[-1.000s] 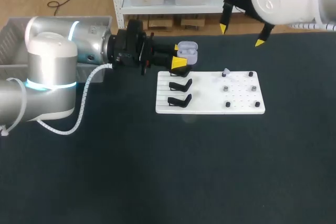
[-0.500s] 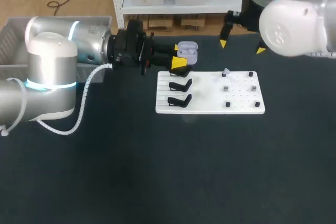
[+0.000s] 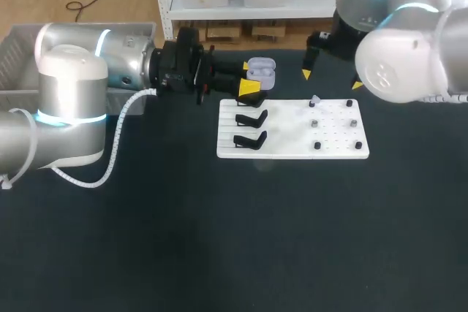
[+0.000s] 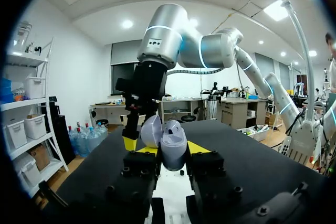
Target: Pick up each earbud case from the left stands, insert the matching earbuds, close the lid, and place the case in the box.
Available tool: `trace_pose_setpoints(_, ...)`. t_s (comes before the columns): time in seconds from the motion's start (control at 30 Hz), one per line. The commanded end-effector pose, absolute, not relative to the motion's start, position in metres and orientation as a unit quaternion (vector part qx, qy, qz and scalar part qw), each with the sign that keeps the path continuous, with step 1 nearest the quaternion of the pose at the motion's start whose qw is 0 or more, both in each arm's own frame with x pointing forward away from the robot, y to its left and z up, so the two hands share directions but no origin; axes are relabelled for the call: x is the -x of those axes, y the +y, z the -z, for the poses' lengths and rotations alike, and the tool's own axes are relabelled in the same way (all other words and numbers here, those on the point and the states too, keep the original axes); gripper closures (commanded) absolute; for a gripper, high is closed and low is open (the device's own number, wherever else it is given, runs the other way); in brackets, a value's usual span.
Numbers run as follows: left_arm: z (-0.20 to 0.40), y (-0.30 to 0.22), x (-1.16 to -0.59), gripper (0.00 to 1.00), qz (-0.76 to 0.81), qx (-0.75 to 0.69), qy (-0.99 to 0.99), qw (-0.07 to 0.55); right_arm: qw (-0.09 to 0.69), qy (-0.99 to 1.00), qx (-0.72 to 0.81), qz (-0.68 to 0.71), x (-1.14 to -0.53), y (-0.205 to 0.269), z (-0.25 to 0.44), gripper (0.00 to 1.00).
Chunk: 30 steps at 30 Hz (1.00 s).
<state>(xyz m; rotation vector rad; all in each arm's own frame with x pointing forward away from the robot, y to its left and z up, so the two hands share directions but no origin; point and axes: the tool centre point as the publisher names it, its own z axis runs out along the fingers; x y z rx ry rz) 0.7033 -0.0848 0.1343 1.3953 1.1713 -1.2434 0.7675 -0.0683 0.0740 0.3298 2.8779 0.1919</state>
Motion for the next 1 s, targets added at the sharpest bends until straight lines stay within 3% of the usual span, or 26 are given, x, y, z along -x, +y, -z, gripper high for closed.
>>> trace_pose_setpoints(0.03, -0.134, -0.085, -0.703, 1.00, 0.503, -0.564, 0.474, 0.451, 0.119, 0.984, -0.113, -0.066, -0.767, -0.069, -0.074, 0.00)
trace_pose_setpoints(0.77, -0.134, -0.085, -0.703, 1.00, 0.503, -0.564, 0.474, 0.451, 0.113, 0.983, -0.118, -0.085, -0.755, -0.066, -0.061, 0.00)
trace_pose_setpoints(1.0, -0.134, -0.085, -0.703, 1.00, 0.503, -0.564, 0.474, 0.451, 0.073, 0.987, -0.063, -0.130, -0.761, -0.062, -0.038, 0.00)
